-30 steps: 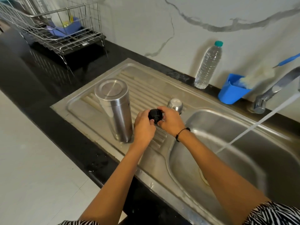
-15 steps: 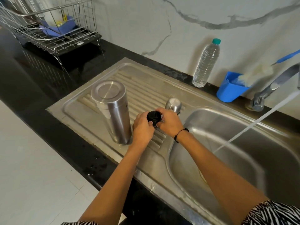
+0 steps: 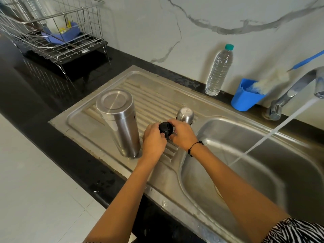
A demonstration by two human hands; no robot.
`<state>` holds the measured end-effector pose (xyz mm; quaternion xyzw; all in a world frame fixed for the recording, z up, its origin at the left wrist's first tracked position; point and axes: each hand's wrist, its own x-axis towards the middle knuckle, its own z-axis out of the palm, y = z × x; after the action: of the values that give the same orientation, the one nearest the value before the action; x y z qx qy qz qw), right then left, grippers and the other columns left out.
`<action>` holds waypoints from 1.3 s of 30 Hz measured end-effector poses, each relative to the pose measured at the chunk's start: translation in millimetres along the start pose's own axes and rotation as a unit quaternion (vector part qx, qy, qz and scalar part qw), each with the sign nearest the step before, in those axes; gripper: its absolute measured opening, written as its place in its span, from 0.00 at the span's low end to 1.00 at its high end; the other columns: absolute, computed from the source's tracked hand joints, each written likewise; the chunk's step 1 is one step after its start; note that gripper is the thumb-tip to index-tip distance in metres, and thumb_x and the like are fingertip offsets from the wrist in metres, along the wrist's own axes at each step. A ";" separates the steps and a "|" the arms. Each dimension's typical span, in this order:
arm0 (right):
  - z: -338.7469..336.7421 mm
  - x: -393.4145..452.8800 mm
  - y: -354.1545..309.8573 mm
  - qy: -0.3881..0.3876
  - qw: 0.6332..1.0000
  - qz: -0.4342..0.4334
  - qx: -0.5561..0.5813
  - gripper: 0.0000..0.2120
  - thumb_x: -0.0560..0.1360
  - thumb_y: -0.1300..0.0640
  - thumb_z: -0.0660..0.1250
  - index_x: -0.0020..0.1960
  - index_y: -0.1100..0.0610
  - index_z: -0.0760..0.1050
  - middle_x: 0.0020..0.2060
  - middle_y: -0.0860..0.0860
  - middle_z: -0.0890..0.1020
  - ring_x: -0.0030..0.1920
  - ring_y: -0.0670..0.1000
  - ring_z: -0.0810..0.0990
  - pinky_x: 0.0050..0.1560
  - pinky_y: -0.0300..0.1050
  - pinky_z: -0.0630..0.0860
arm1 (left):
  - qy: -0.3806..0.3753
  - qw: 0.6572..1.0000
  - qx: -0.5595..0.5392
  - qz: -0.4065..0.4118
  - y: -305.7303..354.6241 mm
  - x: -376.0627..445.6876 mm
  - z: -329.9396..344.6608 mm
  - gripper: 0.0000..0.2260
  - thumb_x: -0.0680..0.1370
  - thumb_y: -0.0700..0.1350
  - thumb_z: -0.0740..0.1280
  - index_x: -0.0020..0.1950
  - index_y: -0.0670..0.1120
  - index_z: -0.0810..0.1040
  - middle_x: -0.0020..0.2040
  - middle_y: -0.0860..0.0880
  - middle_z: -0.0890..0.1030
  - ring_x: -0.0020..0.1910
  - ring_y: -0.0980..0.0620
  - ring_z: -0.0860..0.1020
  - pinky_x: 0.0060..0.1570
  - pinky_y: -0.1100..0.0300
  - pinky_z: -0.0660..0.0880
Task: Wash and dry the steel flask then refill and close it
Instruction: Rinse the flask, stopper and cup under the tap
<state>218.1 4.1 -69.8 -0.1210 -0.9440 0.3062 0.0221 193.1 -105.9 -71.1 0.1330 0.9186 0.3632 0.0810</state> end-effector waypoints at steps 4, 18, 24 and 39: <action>-6.1 -5.1 0.1 0.006 1.000 0.011 0.017 0.26 0.70 0.72 0.63 0.67 0.60 0.68 0.58 0.58 0.77 0.55 0.56 0.76 0.56 0.47 0.74 | 0.018 0.999 0.035 0.010 7.0 1.7 -4.0 0.12 0.80 0.39 0.60 0.63 0.40 0.72 0.61 0.43 0.73 0.60 0.46 0.71 0.53 0.59 0.67; -74.0 -35.5 52.6 0.159 0.985 0.069 -0.005 0.20 0.74 0.70 0.58 0.64 0.60 0.73 0.57 0.56 0.79 0.58 0.54 0.75 0.58 0.39 0.68 | -0.023 0.979 0.091 0.180 78.7 30.4 25.4 0.16 0.79 0.40 0.63 0.66 0.40 0.71 0.64 0.40 0.72 0.64 0.43 0.68 0.59 0.57 0.65; -86.4 -46.7 75.0 0.174 0.978 0.112 -0.004 0.20 0.75 0.70 0.57 0.63 0.60 0.73 0.56 0.55 0.79 0.58 0.53 0.75 0.58 0.38 0.68 | -0.118 0.955 0.224 0.152 95.7 65.4 56.1 0.23 0.78 0.47 0.66 0.71 0.48 0.64 0.68 0.39 0.66 0.65 0.39 0.65 0.63 0.50 0.66; -116.9 -71.9 91.3 0.307 0.943 0.117 0.048 0.19 0.71 0.72 0.60 0.59 0.60 0.76 0.52 0.56 0.81 0.53 0.54 0.78 0.54 0.34 0.68 | -0.293 0.906 -0.305 0.029 162.0 48.6 74.2 0.08 0.81 0.46 0.59 0.55 0.46 0.75 0.54 0.45 0.79 0.56 0.43 0.78 0.56 0.48 0.75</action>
<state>321.0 125.1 -25.8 -0.3180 -0.8545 0.2997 0.2808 195.1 70.2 -15.7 0.2286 0.6935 0.5725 0.3730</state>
